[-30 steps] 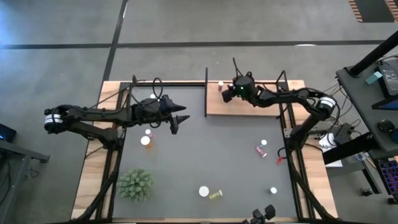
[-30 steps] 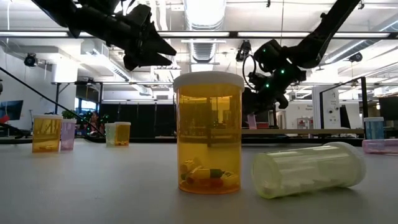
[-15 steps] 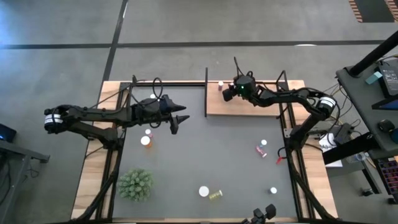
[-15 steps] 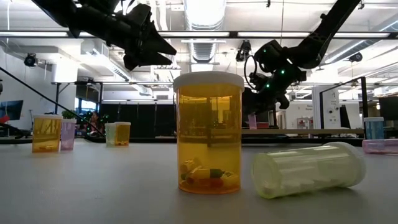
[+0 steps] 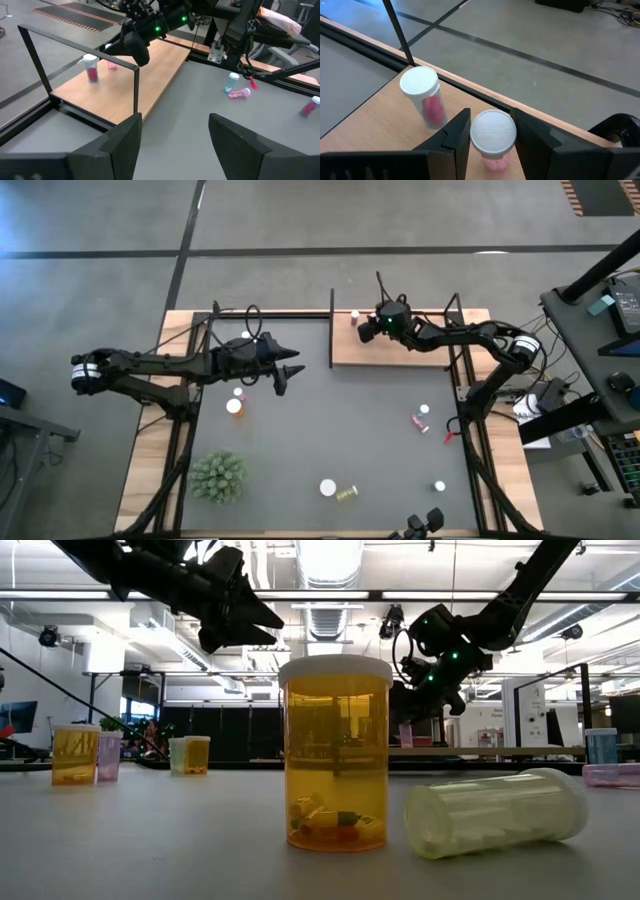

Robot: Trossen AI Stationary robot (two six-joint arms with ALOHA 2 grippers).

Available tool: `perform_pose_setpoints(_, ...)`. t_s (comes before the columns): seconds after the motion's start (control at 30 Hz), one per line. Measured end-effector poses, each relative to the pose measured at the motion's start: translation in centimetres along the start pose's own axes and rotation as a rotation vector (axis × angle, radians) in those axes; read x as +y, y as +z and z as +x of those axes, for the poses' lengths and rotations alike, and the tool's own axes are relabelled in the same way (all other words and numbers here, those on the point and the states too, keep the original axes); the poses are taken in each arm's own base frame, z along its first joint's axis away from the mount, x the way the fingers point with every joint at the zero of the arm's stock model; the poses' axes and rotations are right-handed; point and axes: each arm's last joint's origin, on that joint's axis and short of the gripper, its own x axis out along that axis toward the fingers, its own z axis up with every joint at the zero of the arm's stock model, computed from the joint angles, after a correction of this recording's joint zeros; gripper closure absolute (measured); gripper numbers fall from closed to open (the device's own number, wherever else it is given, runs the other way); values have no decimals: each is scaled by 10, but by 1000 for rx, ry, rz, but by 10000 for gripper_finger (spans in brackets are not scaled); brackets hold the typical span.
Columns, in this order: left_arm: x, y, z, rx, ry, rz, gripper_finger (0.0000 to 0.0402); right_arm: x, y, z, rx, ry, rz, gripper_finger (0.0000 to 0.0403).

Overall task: Pick and place medicine bottles onto shelf by color
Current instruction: Put the middle pink pill bottle on the shelf, then put the middle orange pill bottle on the shelf

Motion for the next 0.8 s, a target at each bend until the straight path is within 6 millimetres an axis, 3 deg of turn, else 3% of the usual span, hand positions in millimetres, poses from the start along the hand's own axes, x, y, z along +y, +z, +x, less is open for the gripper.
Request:
perform_pose_setpoints(0.6,0,-1,0,2,0,-1,188,0,0,0,3,0,-34,229)
perform_pose_setpoints(0.8,0,-1,0,2,0,-1,188,-2,5,-10,15,-2,-55,207)
